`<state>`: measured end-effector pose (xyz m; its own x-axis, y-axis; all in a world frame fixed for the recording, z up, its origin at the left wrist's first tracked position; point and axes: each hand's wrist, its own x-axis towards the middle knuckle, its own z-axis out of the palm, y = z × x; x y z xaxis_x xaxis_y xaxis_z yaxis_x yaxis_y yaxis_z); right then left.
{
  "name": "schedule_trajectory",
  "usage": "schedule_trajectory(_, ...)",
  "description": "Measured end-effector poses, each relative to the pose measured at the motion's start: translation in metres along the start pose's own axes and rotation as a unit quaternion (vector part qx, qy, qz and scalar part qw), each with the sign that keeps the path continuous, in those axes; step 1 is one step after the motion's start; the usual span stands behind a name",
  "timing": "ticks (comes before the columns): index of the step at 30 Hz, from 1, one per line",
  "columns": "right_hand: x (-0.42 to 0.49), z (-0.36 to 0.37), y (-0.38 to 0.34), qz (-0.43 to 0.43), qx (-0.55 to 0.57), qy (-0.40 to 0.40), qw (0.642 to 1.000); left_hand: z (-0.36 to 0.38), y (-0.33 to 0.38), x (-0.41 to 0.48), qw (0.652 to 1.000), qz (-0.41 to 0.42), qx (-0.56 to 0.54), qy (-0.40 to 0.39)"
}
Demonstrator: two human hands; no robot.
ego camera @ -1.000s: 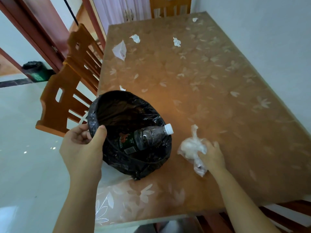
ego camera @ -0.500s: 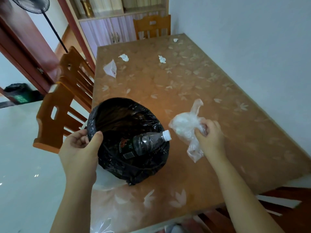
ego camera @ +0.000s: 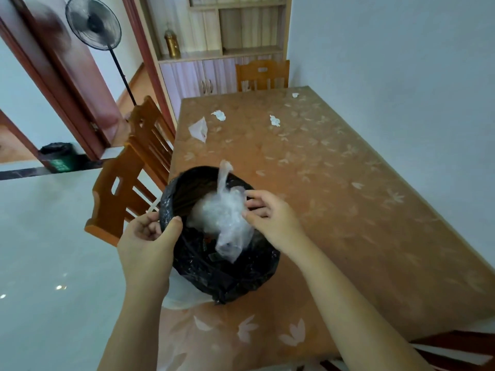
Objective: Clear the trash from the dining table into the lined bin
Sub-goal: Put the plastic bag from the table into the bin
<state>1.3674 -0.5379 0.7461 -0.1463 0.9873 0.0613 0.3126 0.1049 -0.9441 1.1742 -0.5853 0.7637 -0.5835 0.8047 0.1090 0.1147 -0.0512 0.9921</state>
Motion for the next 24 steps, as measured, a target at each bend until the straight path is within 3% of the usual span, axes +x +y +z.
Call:
schedule_trajectory(2, -0.002, 0.007, -0.002, -0.021, -0.001, -0.053, 0.998, -0.008, 0.000, -0.001, 1.000, -0.008, -0.010, 0.008)
schedule_trajectory(8, -0.006, 0.004, 0.000, -0.088, -0.160, 0.013, 0.983, -0.034, 0.003, -0.006, 0.997, -0.006, -0.030, 0.078)
schedule_trajectory(14, -0.011, 0.013, 0.019, -0.097, -0.277, 0.014, 0.956, -0.059, 0.004, -0.019, 0.984, 0.009, -0.039, 0.172)
schedule_trajectory(24, -0.020, 0.056, 0.039, -0.102, -0.328, -0.072, 0.936, -0.112, -0.003, -0.055, 0.952, -0.012, -0.016, 0.305)
